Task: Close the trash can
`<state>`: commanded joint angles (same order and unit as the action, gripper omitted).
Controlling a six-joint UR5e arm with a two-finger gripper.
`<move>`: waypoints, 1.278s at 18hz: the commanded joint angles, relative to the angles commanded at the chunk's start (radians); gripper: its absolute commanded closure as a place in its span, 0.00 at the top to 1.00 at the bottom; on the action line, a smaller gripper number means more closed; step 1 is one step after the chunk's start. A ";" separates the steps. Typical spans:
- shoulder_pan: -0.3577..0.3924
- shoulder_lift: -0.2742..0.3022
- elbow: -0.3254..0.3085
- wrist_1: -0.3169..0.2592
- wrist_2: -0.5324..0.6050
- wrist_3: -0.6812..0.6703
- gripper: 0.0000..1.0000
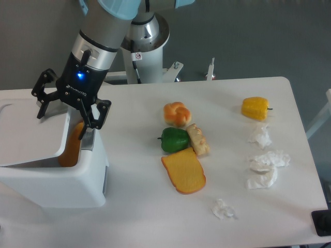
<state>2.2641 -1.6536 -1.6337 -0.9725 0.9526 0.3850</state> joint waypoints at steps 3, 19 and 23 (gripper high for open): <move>0.011 0.000 0.000 0.002 0.078 0.000 1.00; 0.035 -0.018 -0.005 -0.002 0.089 -0.011 1.00; 0.038 -0.023 -0.005 -0.003 0.091 -0.014 1.00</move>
<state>2.3025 -1.6766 -1.6383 -0.9756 1.0431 0.3712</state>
